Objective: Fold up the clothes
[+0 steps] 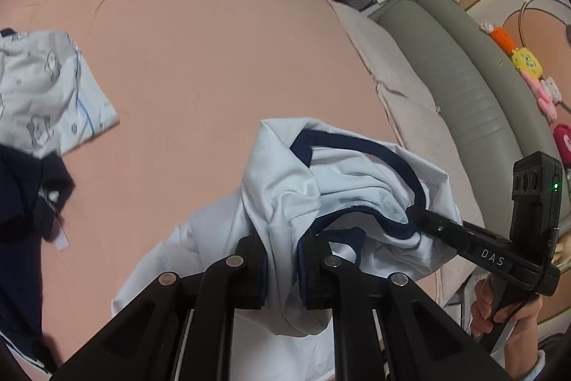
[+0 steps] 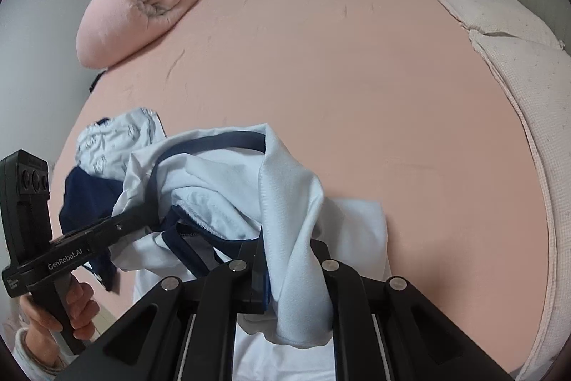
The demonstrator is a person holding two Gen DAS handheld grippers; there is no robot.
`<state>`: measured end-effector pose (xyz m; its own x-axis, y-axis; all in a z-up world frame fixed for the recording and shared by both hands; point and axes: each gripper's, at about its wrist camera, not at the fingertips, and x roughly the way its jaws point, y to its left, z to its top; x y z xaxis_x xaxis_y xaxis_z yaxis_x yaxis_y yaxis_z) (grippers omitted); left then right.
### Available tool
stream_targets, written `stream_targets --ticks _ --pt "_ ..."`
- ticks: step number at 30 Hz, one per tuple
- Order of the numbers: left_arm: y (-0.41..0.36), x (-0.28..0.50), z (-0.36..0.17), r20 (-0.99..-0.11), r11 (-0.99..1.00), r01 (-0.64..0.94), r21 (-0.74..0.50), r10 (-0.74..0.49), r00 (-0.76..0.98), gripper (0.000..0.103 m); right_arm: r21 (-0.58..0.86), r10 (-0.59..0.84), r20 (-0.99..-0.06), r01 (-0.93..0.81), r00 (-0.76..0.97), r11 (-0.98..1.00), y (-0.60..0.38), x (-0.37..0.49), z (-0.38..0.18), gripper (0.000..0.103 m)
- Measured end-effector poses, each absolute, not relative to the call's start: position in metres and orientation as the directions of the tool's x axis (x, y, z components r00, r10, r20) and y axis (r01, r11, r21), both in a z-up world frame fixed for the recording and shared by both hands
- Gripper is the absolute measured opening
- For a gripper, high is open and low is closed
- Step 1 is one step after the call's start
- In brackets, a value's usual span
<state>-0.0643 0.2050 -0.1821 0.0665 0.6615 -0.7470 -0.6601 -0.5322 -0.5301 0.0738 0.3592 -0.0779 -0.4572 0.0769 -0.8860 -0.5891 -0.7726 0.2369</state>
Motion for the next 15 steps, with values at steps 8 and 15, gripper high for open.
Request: stream_targets --ticks 8,15 --pt "0.203 -0.054 -0.179 -0.742 -0.483 -0.72 -0.499 0.668 0.066 0.01 0.244 0.04 -0.887 -0.541 -0.46 -0.804 0.34 0.1 -0.094 0.009" --pt "0.184 -0.015 -0.165 -0.729 -0.391 -0.875 -0.286 0.681 -0.066 0.011 0.297 0.077 -0.819 -0.536 -0.568 -0.79 0.336 0.128 -0.103 0.009"
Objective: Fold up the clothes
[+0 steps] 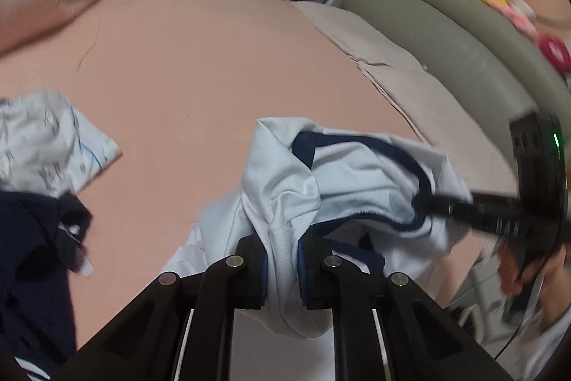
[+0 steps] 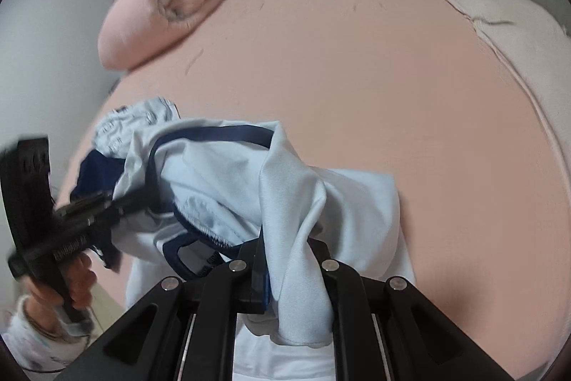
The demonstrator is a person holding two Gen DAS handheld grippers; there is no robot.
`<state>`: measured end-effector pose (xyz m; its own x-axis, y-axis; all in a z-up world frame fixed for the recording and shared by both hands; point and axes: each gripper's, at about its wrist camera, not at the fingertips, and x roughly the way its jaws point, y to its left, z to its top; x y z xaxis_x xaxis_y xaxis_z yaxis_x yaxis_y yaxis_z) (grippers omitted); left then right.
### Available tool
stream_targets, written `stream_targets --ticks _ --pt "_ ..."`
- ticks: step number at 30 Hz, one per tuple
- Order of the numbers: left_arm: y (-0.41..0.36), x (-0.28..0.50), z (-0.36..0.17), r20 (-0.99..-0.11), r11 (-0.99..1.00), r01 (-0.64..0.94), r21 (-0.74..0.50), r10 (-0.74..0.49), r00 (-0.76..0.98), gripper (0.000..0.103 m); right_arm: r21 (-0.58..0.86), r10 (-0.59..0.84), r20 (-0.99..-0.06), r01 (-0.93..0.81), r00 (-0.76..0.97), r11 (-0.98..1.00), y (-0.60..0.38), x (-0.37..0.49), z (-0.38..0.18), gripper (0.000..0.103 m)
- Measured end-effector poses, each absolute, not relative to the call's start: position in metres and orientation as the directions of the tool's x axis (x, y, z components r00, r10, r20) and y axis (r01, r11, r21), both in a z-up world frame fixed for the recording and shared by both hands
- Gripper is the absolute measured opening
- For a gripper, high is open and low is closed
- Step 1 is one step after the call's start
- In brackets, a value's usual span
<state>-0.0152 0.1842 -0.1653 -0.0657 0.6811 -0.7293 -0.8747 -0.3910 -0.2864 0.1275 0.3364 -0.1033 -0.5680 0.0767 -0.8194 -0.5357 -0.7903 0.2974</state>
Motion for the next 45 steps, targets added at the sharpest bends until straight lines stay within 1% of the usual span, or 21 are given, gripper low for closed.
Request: stream_targets --ticks 3,6,10,14,16,17,18,19,20,21,22,25,28,29,31,33,34,35,37,41,45 --pt "0.169 0.004 -0.171 -0.709 -0.368 -0.895 -0.251 0.699 -0.089 0.011 0.277 0.122 -0.804 -0.548 -0.582 -0.789 0.331 0.142 -0.115 0.009" --pt "0.158 0.018 -0.178 -0.701 -0.361 -0.899 -0.247 0.707 -0.092 0.011 0.27 0.144 -0.793 -0.554 -0.592 -0.787 0.321 0.153 -0.131 0.009" --pt "0.139 0.037 -0.182 -0.694 -0.365 -0.915 -0.172 0.704 -0.151 0.011 0.252 0.161 -0.786 -0.548 -0.597 -0.797 0.309 0.169 -0.146 0.009" --pt "0.136 0.046 -0.186 -0.678 -0.384 -0.907 -0.175 0.715 -0.171 0.011 0.24 0.16 -0.789 -0.537 -0.593 -0.809 0.306 0.171 -0.152 0.011" --pt "0.134 0.047 -0.185 -0.672 -0.394 -0.899 -0.191 0.72 -0.173 0.012 0.209 0.179 -0.794 -0.538 -0.58 -0.817 0.301 0.172 -0.15 0.017" --pt "0.133 0.046 -0.184 -0.678 -0.404 -0.893 -0.201 0.715 -0.171 0.014 0.199 0.186 -0.795 -0.538 -0.577 -0.819 0.297 0.173 -0.148 0.025" --pt "0.128 0.044 -0.183 -0.688 -0.418 -0.883 -0.212 0.706 -0.169 0.015 0.188 0.193 -0.796 -0.538 -0.574 -0.822 0.294 0.174 -0.146 0.037" --pt "0.124 0.041 -0.183 -0.695 -0.431 -0.873 -0.229 0.7 -0.163 0.015 0.187 0.193 -0.791 -0.529 -0.581 -0.828 0.291 0.178 -0.141 0.044" --pt "0.122 0.038 -0.183 -0.701 -0.442 -0.862 -0.249 0.696 -0.154 0.015 0.18 0.196 -0.788 -0.524 -0.583 -0.832 0.285 0.181 -0.137 0.058" --pt "0.118 0.035 -0.183 -0.703 -0.452 -0.851 -0.268 0.696 -0.148 0.016 0.173 0.2 -0.786 -0.519 -0.585 -0.837 0.28 0.183 -0.133 0.064" --pt "0.114 0.032 -0.182 -0.702 -0.461 -0.839 -0.287 0.697 -0.143 0.017 0.175 0.213 -0.776 -0.527 -0.594 -0.832 0.278 0.186 -0.128 0.065" --pt "0.099 0.023 -0.176 -0.698 -0.47 -0.82 -0.328 0.705 -0.125 0.021 0.187 0.255 -0.739 -0.553 -0.624 -0.812 0.272 0.195 -0.111 0.067" --pt "0.087 0.019 -0.162 -0.686 -0.46 -0.824 -0.33 0.717 -0.125 0.027 0.298 0.214 -0.708 -0.56 -0.672 -0.773 0.281 0.2 -0.095 0.069" --pt "0.082 0.019 -0.156 -0.677 -0.456 -0.828 -0.327 0.724 -0.132 0.031 0.308 0.216 -0.707 -0.568 -0.673 -0.764 0.284 0.2 -0.09 0.069" --pt "0.074 0.019 -0.145 -0.652 -0.45 -0.832 -0.323 0.744 -0.149 0.041 0.322 0.222 -0.706 -0.584 -0.672 -0.745 0.289 0.199 -0.081 0.069" --pt "0.074 0.016 -0.136 -0.623 -0.438 -0.836 -0.33 0.767 -0.156 0.062 0.293 0.229 -0.716 -0.581 -0.659 -0.759 0.291 0.193 -0.075 0.069" --pt "0.077 0.013 -0.133 -0.606 -0.425 -0.841 -0.335 0.781 -0.153 0.066 0.277 0.233 -0.721 -0.579 -0.653 -0.766 0.291 0.189 -0.071 0.069" --pt "0.079 0.01 -0.13 -0.589 -0.411 -0.846 -0.339 0.794 -0.15 0.073 0.272 0.226 -0.727 -0.575 -0.648 -0.772 0.293 0.184 -0.07 0.069" --pt "0.092 0.005 -0.132 -0.608 -0.391 -0.854 -0.342 0.785 -0.115 0.075 0.238 0.212 -0.744 -0.547 -0.634 -0.802 0.292 0.17 -0.067 0.069" --pt "0.117 0.003 -0.138 -0.651 -0.357 -0.87 -0.339 0.757 -0.058 0.075 0.048 0.258 -0.783 -0.469 -0.565 -0.882 0.274 0.148 -0.064 0.069" --pt "0.137 0.022 -0.149 -0.691 -0.329 -0.909 -0.257 0.72 -0.065 0.075 -0.113 0.318 -0.796 -0.389 -0.516 -0.914 0.256 0.137 -0.072 0.069"
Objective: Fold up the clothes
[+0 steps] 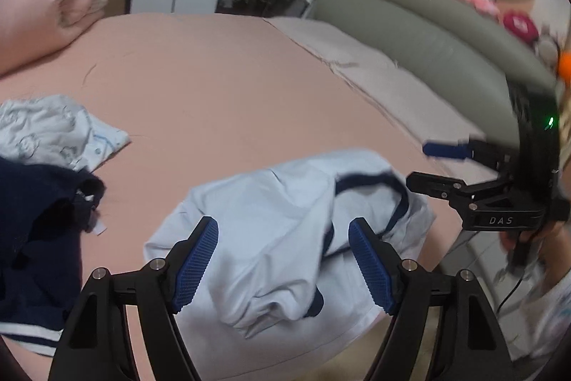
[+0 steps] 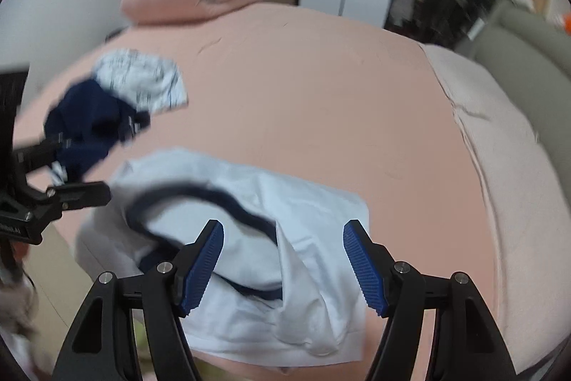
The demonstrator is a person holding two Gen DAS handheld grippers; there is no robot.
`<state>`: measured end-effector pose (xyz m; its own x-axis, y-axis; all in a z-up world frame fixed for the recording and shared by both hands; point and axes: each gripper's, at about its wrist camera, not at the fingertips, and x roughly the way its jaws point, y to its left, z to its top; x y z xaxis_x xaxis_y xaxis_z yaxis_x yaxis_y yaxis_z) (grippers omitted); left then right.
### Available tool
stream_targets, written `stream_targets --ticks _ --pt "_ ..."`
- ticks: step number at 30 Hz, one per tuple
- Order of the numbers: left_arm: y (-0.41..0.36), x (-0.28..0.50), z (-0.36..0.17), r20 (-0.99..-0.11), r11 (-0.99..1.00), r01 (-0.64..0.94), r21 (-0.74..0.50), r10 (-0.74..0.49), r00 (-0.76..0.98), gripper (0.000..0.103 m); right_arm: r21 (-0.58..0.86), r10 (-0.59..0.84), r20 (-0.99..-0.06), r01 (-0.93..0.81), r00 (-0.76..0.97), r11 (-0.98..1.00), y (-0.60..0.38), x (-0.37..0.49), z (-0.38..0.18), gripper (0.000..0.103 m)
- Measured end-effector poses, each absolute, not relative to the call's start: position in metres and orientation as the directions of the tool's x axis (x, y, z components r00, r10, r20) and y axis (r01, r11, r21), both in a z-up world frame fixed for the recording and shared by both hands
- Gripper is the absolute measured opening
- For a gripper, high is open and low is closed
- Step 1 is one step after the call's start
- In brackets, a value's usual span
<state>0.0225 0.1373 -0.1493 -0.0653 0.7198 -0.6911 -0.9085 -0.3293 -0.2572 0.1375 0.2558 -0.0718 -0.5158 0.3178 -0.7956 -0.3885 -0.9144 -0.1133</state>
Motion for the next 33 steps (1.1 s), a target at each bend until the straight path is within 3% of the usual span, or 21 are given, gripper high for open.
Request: stream_targets --ticks 6,13,24,28,29,30,32,33 --pt "0.17 0.047 -0.163 -0.739 -0.338 -0.935 -0.105 0.656 -0.154 0.075 -0.117 0.282 -0.844 -0.356 -0.457 -0.927 0.261 0.135 -0.096 0.069" --pt "0.181 0.056 -0.152 -0.7 -0.354 -0.935 -0.025 0.674 -0.237 0.075 -0.064 0.349 -0.79 -0.498 -0.504 -0.865 0.263 0.14 -0.094 0.069" --pt "0.172 0.047 -0.165 -0.723 -0.412 -0.911 -0.012 0.633 -0.277 0.075 -0.061 0.389 -0.78 -0.559 -0.49 -0.827 0.263 0.143 -0.104 0.069" --pt "0.169 0.038 -0.173 -0.732 -0.428 -0.901 -0.072 0.636 -0.243 0.074 -0.064 0.374 -0.8 -0.552 -0.47 -0.831 0.266 0.14 -0.117 0.069" --pt "0.168 0.036 -0.175 -0.733 -0.43 -0.897 -0.098 0.641 -0.227 0.069 -0.068 0.379 -0.796 -0.553 -0.472 -0.831 0.265 0.141 -0.117 0.069" --pt "0.167 0.034 -0.177 -0.733 -0.431 -0.894 -0.123 0.646 -0.211 0.058 -0.07 0.383 -0.792 -0.553 -0.475 -0.83 0.263 0.142 -0.118 0.065" --pt "0.166 0.031 -0.18 -0.736 -0.433 -0.885 -0.171 0.654 -0.178 0.052 -0.061 0.38 -0.785 -0.549 -0.489 -0.834 0.261 0.145 -0.118 0.047" --pt "0.165 0.03 -0.18 -0.737 -0.434 -0.882 -0.181 0.654 -0.171 0.048 -0.066 0.382 -0.785 -0.547 -0.488 -0.834 0.26 0.146 -0.119 0.044"
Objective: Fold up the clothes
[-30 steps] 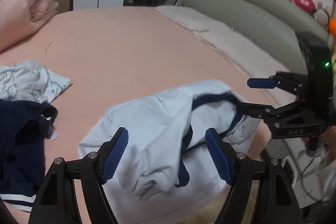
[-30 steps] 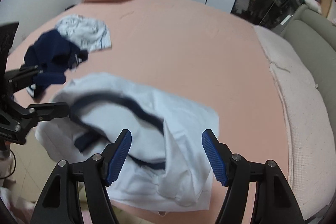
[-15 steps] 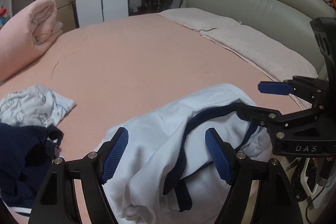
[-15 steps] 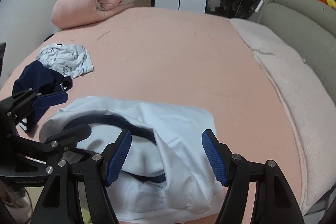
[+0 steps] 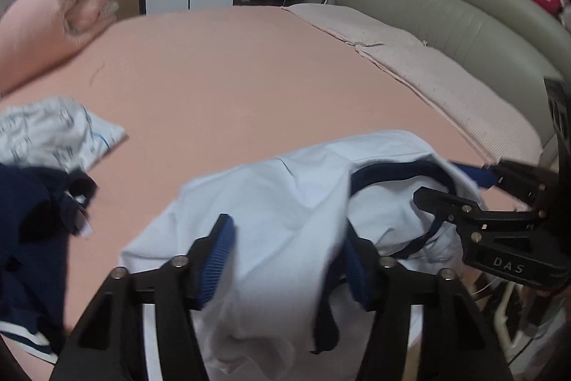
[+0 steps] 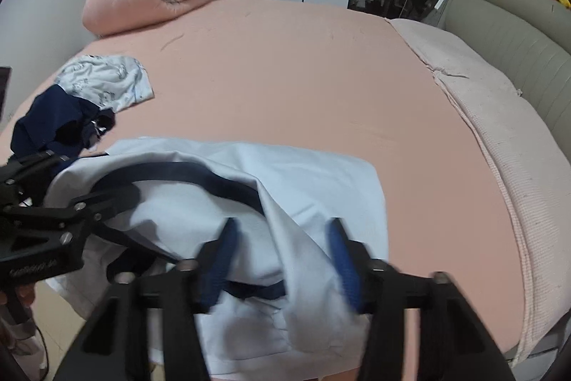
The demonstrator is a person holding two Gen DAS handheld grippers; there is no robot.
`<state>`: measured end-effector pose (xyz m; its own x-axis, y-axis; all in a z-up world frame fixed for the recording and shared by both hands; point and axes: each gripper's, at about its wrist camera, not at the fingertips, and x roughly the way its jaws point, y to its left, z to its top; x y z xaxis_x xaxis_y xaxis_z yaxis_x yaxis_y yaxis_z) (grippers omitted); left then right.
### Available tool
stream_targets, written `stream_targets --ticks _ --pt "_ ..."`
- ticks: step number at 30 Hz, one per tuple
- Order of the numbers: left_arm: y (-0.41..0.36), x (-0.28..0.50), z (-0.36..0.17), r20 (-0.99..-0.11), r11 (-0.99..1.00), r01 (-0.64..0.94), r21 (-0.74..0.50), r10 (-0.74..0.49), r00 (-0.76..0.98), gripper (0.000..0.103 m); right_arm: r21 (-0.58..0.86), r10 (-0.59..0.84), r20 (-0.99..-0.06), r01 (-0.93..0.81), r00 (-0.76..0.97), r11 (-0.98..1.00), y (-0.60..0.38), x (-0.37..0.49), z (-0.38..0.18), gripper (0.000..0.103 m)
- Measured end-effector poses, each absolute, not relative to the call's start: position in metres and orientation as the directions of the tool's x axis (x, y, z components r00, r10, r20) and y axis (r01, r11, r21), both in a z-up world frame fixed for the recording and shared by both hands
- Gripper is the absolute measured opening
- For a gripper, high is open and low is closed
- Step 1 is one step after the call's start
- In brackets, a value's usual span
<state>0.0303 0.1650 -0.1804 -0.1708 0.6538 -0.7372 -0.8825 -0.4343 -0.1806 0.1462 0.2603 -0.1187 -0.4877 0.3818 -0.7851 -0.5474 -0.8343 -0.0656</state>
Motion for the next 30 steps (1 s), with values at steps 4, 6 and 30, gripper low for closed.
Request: stream_targets --ticks 4,6,30 --pt "0.162 0.033 -0.182 -0.739 -0.434 -0.881 -0.187 0.653 -0.165 0.042 -0.097 0.399 -0.787 -0.545 -0.47 -0.833 0.255 0.149 -0.122 0.03" --pt "0.158 0.037 -0.182 -0.742 -0.418 -0.888 -0.191 0.654 -0.149 0.041 -0.127 0.42 -0.786 -0.545 -0.455 -0.829 0.25 0.15 -0.124 0.014" --pt "0.088 0.073 -0.194 -0.768 -0.364 -0.92 -0.146 0.628 -0.127 0.042 -0.061 0.357 -0.824 -0.557 -0.439 -0.828 0.237 0.207 -0.146 0.01"
